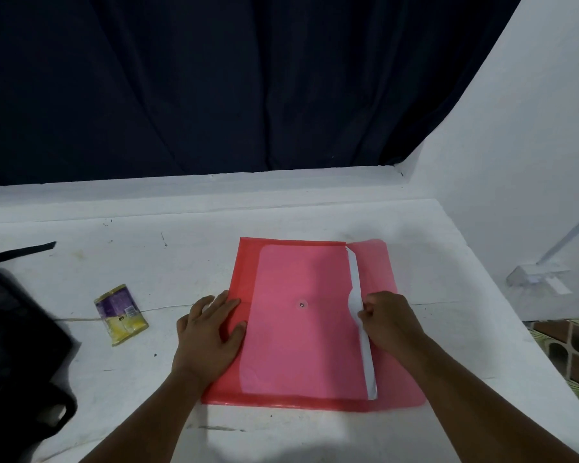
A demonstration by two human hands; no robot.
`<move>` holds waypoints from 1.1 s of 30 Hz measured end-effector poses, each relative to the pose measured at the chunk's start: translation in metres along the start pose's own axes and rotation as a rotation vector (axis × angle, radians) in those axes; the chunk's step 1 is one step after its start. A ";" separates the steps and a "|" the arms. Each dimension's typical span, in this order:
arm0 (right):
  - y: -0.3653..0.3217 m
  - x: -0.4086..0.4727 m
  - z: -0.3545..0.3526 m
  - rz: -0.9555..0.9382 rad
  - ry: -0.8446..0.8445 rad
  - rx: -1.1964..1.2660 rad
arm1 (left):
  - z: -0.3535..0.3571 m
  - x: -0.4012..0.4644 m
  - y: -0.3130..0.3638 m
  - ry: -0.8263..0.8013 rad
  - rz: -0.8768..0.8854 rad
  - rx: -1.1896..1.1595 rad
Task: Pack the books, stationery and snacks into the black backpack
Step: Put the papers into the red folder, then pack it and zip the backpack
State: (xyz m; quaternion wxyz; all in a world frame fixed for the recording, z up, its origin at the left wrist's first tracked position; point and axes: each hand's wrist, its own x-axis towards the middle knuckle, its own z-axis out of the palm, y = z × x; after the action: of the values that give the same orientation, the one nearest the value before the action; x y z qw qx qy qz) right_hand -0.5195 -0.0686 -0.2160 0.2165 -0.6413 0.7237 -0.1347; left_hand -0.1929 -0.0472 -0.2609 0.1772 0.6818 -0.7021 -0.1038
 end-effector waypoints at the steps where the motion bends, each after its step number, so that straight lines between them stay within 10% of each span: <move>1: -0.004 0.001 0.001 0.020 -0.001 0.032 | 0.000 0.000 0.001 -0.001 -0.001 0.000; 11: -0.013 0.006 0.003 0.285 -0.007 0.474 | -0.002 -0.001 0.001 -0.009 -0.004 -0.029; 33: -0.003 0.015 -0.008 0.156 -0.113 0.517 | 0.001 0.000 -0.004 0.003 0.010 -0.031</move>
State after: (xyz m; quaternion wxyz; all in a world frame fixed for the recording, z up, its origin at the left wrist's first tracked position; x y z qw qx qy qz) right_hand -0.5219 -0.0842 -0.2102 0.4227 -0.5133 0.6994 -0.2620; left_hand -0.1902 -0.0475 -0.2636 0.1892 0.6757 -0.7035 -0.1127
